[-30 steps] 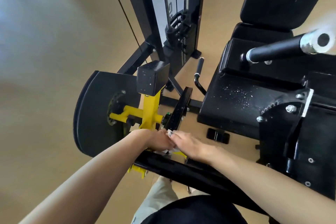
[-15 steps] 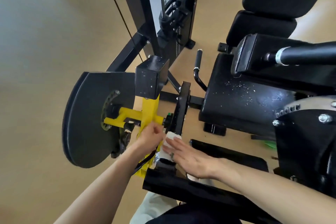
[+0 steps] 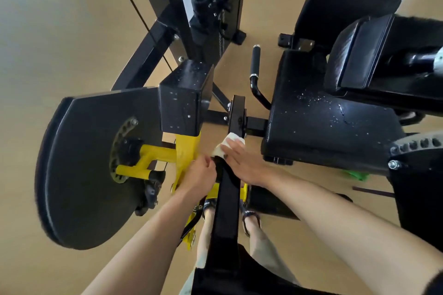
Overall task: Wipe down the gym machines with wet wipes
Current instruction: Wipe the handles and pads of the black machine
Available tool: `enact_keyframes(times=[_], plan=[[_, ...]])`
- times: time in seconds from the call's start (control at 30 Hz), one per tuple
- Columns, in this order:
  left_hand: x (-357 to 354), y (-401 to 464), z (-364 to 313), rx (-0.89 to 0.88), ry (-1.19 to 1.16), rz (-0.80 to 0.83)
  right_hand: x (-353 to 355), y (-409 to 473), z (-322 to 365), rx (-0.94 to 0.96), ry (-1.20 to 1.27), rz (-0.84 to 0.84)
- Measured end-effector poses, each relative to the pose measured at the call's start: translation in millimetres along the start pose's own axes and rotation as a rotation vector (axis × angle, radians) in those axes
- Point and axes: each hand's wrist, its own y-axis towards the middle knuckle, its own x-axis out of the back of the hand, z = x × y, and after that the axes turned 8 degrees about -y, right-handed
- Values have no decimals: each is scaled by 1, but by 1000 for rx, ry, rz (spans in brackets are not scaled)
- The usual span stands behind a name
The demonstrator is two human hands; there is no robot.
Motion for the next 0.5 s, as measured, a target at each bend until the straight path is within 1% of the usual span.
enact_keyframes(times=[0.03, 0.17, 0.27, 0.37, 0.43, 0.5], plan=[[-1, 2, 1, -17, 5, -3, 0, -3, 3, 2, 4, 3], [0, 2, -8, -128, 45, -52, -14, -57, 20, 158, -18, 20], [-4, 11, -15, -167, 76, -32, -27, -81, 22, 168, 24, 27], [-18, 25, -15, -188, 31, -8, -25, -39, 6, 133, 23, -30], [-29, 39, -7, -220, 17, -63, -20, 4, -13, 74, 50, -72], [-37, 54, 0, -255, 50, -114, -14, 41, -31, 22, -52, -99]])
